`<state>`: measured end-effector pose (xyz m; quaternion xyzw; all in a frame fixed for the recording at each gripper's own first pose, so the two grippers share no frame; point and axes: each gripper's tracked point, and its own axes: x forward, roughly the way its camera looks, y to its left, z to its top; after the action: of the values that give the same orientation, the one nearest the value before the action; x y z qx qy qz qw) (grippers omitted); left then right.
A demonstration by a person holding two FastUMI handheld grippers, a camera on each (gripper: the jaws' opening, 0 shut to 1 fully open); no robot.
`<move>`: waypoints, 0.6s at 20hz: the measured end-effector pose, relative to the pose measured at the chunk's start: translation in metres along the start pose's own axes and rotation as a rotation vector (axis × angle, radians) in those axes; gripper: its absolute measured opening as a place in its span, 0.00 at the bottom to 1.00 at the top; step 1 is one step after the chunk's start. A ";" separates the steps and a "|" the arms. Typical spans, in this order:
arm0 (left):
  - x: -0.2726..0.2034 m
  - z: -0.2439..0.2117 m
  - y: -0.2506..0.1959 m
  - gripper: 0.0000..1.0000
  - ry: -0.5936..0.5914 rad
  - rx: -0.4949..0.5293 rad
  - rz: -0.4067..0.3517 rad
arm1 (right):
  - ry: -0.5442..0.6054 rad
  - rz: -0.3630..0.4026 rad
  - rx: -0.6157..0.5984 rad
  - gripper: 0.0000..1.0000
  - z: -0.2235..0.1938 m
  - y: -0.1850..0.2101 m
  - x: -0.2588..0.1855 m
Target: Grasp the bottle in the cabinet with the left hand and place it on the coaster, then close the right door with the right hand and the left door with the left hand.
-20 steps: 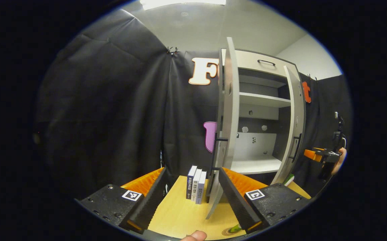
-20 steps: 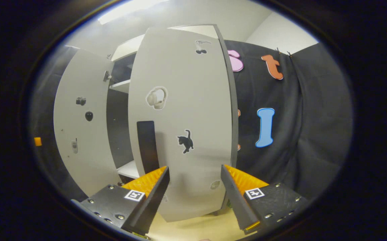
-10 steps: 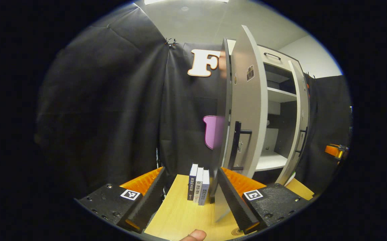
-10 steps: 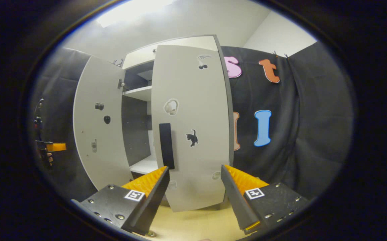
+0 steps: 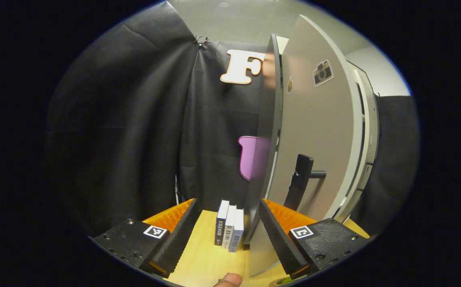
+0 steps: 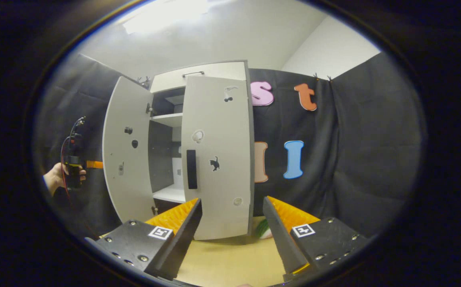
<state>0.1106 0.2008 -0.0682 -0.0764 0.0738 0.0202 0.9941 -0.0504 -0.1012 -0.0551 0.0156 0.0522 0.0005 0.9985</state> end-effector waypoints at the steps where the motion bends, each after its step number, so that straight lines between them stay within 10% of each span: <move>1: -0.001 -0.001 -0.002 0.97 0.007 -0.022 0.007 | -0.006 -0.010 0.010 0.93 0.004 -0.006 -0.009; 12: -0.010 -0.002 -0.032 0.93 -0.030 0.002 0.094 | -0.064 -0.024 0.009 0.94 0.011 -0.048 -0.067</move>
<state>0.1020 0.1683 -0.0637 -0.0716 0.0625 0.0679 0.9931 -0.1163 -0.1497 -0.0389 0.0195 0.0203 -0.0122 0.9995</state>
